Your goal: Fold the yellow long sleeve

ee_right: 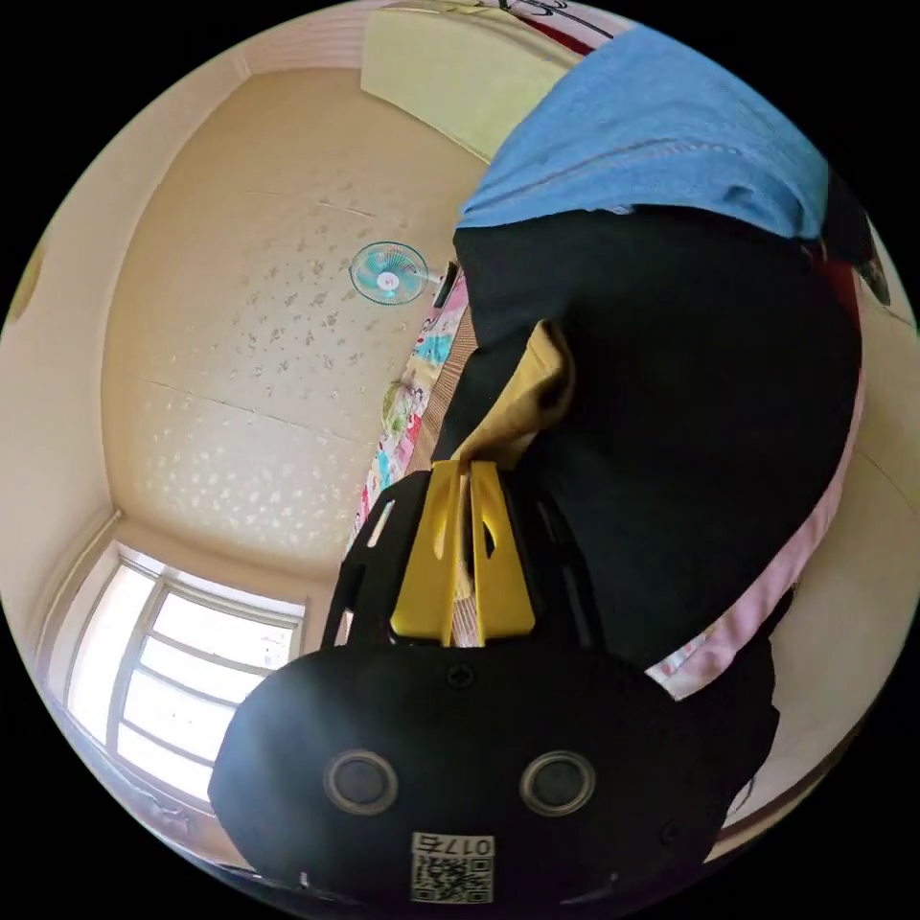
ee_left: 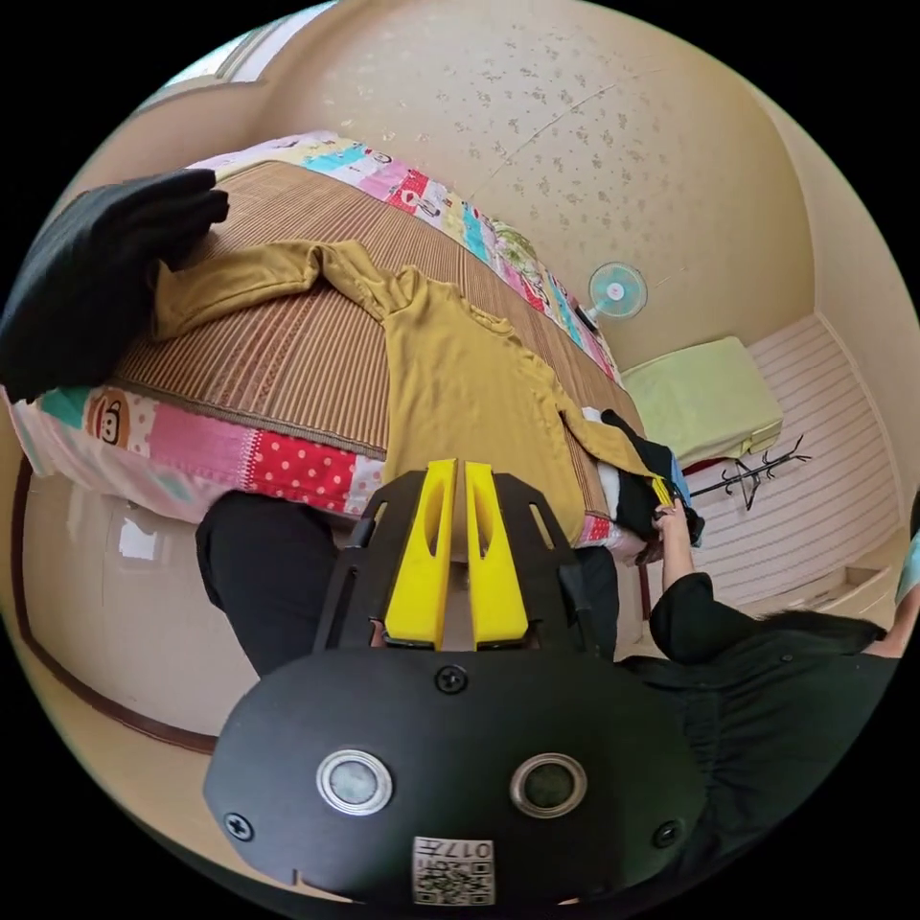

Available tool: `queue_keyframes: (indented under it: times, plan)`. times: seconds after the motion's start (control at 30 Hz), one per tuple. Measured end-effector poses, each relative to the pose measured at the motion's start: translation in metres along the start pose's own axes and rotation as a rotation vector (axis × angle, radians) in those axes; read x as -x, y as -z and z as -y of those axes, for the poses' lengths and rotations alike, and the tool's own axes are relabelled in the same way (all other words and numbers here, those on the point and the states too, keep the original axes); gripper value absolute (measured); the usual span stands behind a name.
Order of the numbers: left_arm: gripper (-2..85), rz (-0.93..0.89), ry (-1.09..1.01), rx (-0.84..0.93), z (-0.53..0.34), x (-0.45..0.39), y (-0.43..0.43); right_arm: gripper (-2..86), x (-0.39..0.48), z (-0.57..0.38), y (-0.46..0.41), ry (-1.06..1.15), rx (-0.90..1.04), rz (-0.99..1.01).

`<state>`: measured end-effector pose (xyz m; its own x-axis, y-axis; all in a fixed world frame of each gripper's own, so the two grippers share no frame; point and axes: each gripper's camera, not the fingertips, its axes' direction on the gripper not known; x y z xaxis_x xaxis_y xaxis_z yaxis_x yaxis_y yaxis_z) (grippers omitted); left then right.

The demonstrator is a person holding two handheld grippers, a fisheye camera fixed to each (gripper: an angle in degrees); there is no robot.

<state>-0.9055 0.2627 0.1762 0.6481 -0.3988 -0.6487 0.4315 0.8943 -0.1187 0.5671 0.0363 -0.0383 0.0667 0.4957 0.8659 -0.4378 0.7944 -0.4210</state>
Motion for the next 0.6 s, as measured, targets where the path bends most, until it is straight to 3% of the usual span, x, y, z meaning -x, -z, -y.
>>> queue_keyframes:
  times: [0.13,0.2,0.3,0.43,0.5,0.6]
  plan:
    - [0.7,0.021,0.089,-0.066,-0.016,0.035,0.029,3.2,0.127,-0.029,-0.055,0.276,0.042,0.144]
    - [1.7,0.011,0.148,-0.099,-0.025,0.052,0.041,3.0,0.207,-0.082,-0.116,0.496,0.159,0.203]
    - [3.3,-0.048,0.191,-0.133,-0.032,0.062,0.047,3.0,0.253,-0.175,-0.193,0.661,0.313,0.237]
    - [4.8,-0.046,0.185,-0.162,-0.033,0.061,0.051,3.2,0.232,-0.317,-0.293,0.845,0.698,0.185]
    - [7.4,-0.065,0.182,-0.186,-0.028,0.062,0.054,3.6,0.178,-0.396,-0.349,0.86,1.107,-0.063]
    - [9.8,-0.037,0.157,-0.196,-0.014,0.065,0.058,4.6,0.151,-0.377,-0.308,0.703,0.971,0.176]
